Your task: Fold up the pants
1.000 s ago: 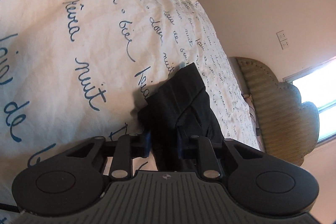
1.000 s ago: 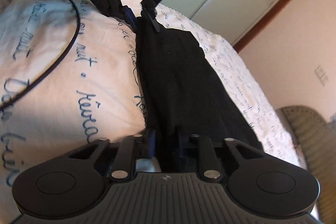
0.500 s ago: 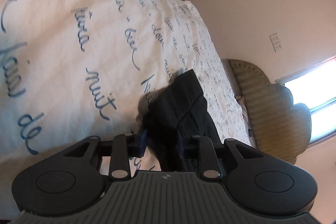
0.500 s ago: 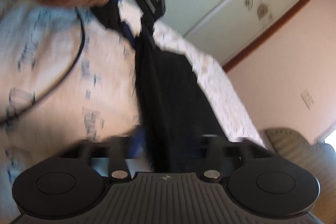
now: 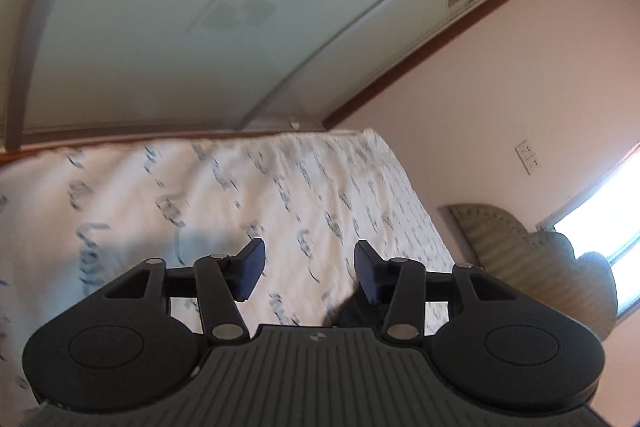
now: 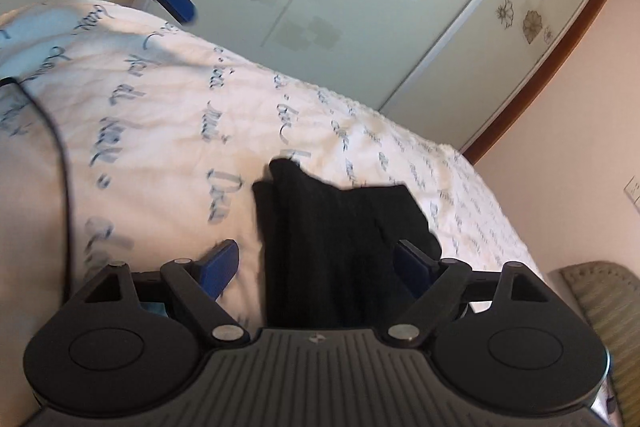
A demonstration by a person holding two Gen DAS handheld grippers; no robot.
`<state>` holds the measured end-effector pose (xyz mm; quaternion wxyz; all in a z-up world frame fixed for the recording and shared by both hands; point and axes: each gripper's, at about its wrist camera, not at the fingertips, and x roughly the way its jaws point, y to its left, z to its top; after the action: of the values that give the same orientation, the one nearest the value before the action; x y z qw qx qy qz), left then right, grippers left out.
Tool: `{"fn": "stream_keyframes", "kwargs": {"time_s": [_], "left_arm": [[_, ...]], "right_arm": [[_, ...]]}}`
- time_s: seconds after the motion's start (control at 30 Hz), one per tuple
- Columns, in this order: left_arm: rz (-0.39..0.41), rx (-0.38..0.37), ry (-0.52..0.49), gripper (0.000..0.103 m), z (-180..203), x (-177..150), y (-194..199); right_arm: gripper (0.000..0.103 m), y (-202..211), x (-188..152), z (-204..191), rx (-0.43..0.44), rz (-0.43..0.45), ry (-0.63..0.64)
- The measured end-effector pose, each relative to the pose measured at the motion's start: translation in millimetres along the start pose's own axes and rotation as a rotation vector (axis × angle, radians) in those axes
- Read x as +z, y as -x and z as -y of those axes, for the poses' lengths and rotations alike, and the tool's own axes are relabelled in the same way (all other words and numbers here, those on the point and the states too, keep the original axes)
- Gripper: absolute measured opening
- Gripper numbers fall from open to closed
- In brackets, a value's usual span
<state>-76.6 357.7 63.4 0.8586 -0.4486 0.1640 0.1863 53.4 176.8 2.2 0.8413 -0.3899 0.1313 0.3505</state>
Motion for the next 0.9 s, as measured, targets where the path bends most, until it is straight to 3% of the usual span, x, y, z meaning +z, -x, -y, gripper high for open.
{"fn": "stream_keyframes", "kwargs": {"time_s": [0.17,0.27,0.3,0.37,0.53,0.67,0.8,0.9], "left_arm": [[-0.001,0.009,0.006,0.055,-4.7,6.0,4.1],[-0.027,-0.006,0.005,0.058,-4.3,3.2,-3.0],[-0.036,-0.009,0.002,0.058,-3.2,1.3,-5.9],[-0.059,-0.024,-0.001,0.06,-0.7,-1.3,-11.2],[-0.143,-0.125,0.029,0.069,7.5,-7.2,-26.3],[-0.282,-0.248,0.133,0.072,13.8,-13.9,-61.6],[-0.415,-0.301,0.219,0.072,24.2,-21.8,-110.3],[-0.489,-0.284,0.245,0.072,33.3,-28.9,-142.3]], "right_arm": [[0.082,-16.7,7.6,0.7,-0.049,-0.019,0.008],[0.029,-18.1,4.8,-4.7,0.027,-0.027,0.029],[0.026,-18.9,4.8,-10.2,0.019,-0.026,0.049],[0.025,-19.0,4.8,-16.0,0.002,-0.023,0.072],[0.012,-3.0,6.6,9.2,0.002,0.033,-0.096],[0.012,6.7,4.1,24.9,-0.002,0.063,-0.191],[0.011,8.0,3.9,25.8,-0.007,0.069,-0.195],[0.012,10.8,4.5,29.8,-0.011,0.075,-0.211]]}}
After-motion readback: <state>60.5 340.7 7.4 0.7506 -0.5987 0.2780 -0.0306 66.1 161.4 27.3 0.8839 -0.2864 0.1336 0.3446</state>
